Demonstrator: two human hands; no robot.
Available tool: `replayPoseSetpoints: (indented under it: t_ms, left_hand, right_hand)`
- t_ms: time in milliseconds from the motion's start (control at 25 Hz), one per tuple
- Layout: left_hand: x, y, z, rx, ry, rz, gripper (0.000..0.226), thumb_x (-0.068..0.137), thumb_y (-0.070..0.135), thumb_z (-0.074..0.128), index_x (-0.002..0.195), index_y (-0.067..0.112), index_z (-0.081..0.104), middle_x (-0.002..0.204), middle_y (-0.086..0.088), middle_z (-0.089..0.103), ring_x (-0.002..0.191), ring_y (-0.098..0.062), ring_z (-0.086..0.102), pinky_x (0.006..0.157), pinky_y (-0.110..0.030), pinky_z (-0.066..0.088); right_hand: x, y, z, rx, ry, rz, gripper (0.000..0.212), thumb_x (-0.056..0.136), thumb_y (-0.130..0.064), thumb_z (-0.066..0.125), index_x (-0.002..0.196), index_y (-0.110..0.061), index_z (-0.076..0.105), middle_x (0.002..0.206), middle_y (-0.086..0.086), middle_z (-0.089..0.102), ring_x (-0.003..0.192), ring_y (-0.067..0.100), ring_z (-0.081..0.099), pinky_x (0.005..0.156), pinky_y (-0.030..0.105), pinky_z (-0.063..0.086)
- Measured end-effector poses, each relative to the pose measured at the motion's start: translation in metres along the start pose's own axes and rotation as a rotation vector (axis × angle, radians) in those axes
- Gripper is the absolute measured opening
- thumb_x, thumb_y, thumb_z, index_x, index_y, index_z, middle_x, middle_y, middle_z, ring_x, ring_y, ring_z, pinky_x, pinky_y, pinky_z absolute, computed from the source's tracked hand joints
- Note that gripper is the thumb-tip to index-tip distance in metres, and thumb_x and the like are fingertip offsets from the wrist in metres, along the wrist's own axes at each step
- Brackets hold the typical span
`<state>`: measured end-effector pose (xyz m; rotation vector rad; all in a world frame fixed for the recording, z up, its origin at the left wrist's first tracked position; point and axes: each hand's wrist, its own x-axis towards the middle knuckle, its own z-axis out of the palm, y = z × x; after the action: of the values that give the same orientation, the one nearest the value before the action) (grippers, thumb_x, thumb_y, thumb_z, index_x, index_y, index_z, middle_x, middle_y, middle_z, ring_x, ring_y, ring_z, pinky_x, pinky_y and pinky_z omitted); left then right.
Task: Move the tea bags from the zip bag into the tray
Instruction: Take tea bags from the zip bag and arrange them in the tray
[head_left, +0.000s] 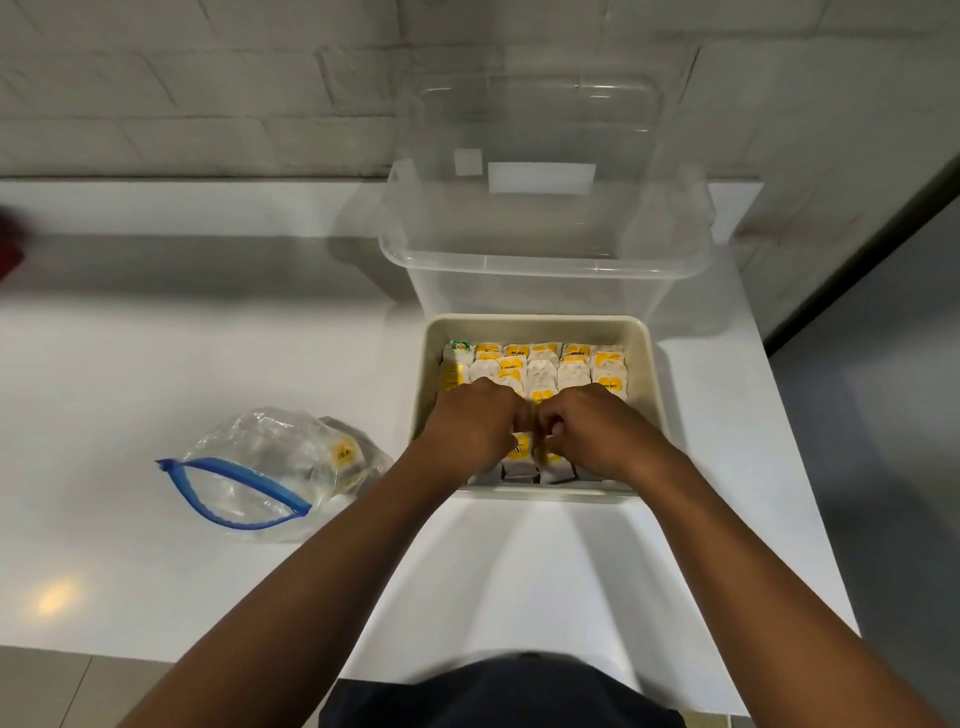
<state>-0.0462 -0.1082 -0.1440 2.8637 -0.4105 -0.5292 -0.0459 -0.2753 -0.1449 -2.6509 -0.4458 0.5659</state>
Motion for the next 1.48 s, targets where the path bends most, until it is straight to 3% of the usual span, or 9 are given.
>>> replayPoseSetpoints:
  t_ms: [120,400,600,720,880,1080,1200,1360,1480]
  left_hand:
    - [0.001,0.000,0.003,0.030,0.023,0.022,0.024,0.085,0.026,0.067,0.106,0.038,0.067,0.108,0.005,0.067,0.104,-0.019,0.061,0.076,-0.030,0.050]
    - [-0.001,-0.001,0.005,0.039,0.061,0.076,0.030,0.092,0.030,0.062,0.121,0.040,0.065,0.118,0.004,0.058,0.113,-0.020,0.055,0.084,-0.033,0.049]
    - [-0.038,-0.002,-0.021,-0.044,0.262,0.085,0.029,0.098,0.035,0.054,0.124,0.040,0.063,0.122,0.008,0.059,0.113,-0.016,0.057,0.084,-0.033,0.051]
    - [-0.086,-0.016,-0.037,-0.204,0.446,0.032,0.022,0.096,0.037,0.057,0.115,0.041,0.067,0.110,0.015,0.064,0.094,-0.009,0.058,0.076,-0.027,0.048]
    - [-0.163,-0.057,-0.045,-0.290,0.645,-0.156,0.010,0.092,0.027,0.064,0.093,0.036,0.069,0.082,0.015,0.064,0.063,-0.007,0.054,0.061,-0.026,0.048]
    - [-0.216,-0.133,-0.020,-0.181,0.560,-0.442,0.015,0.087,0.015,0.068,0.084,0.029,0.072,0.075,0.016,0.068,0.064,-0.010,0.065,0.058,-0.022,0.046]
    - [-0.207,-0.171,0.002,-0.132,0.431,-0.343,0.029,0.084,0.000,0.066,0.101,0.022,0.076,0.093,0.003,0.076,0.077,-0.021,0.071,0.071,-0.028,0.054]
    - [-0.178,-0.204,0.015,-0.279,0.218,-0.176,0.039,0.083,-0.004,0.056,0.106,0.024,0.071,0.107,0.005,0.072,0.099,-0.017,0.069,0.083,-0.020,0.049]
    - [-0.158,-0.207,0.025,-0.201,0.039,-0.200,0.047,0.091,0.012,0.057,0.137,0.023,0.053,0.133,0.002,0.061,0.116,-0.019,0.061,0.096,-0.030,0.048]
  right_hand:
    - [0.001,0.000,0.003,-0.012,0.040,0.025,0.029,0.082,-0.006,0.062,0.066,-0.028,0.053,0.072,-0.004,0.055,0.073,0.022,0.057,0.053,0.025,0.035]
    - [-0.003,-0.001,0.001,-0.007,0.085,0.055,0.010,0.084,-0.015,0.060,0.080,-0.024,0.063,0.083,-0.001,0.066,0.082,0.025,0.062,0.066,0.038,0.054]
    - [-0.022,-0.019,-0.020,0.038,0.336,0.018,0.011,0.092,-0.026,0.061,0.100,-0.030,0.068,0.099,-0.010,0.070,0.091,0.013,0.063,0.078,0.034,0.055]
    - [-0.036,-0.048,-0.026,0.172,0.507,-0.112,0.010,0.091,-0.021,0.064,0.096,-0.028,0.069,0.095,-0.013,0.069,0.085,0.006,0.064,0.078,0.028,0.052]
    - [-0.053,-0.117,-0.015,0.417,0.351,-0.312,0.011,0.090,-0.018,0.066,0.094,-0.026,0.072,0.090,-0.016,0.070,0.083,0.002,0.064,0.076,0.016,0.048]
    - [-0.052,-0.197,0.027,0.450,-0.046,-0.401,0.025,0.099,-0.021,0.053,0.113,-0.030,0.072,0.113,-0.016,0.070,0.102,0.002,0.062,0.092,0.017,0.048]
    - [-0.031,-0.242,0.072,0.240,-0.182,-0.364,0.037,0.102,-0.017,0.045,0.136,-0.026,0.057,0.131,-0.003,0.062,0.115,0.014,0.059,0.102,0.023,0.044]
    - [0.001,-0.271,0.106,0.055,-0.196,-0.148,0.046,0.095,-0.007,0.049,0.141,-0.014,0.048,0.135,0.010,0.056,0.118,0.028,0.058,0.096,0.035,0.049]
    - [0.018,-0.271,0.118,-0.141,-0.098,-0.032,0.041,0.094,-0.009,0.049,0.135,-0.007,0.052,0.135,0.012,0.054,0.123,0.032,0.053,0.097,0.038,0.045]
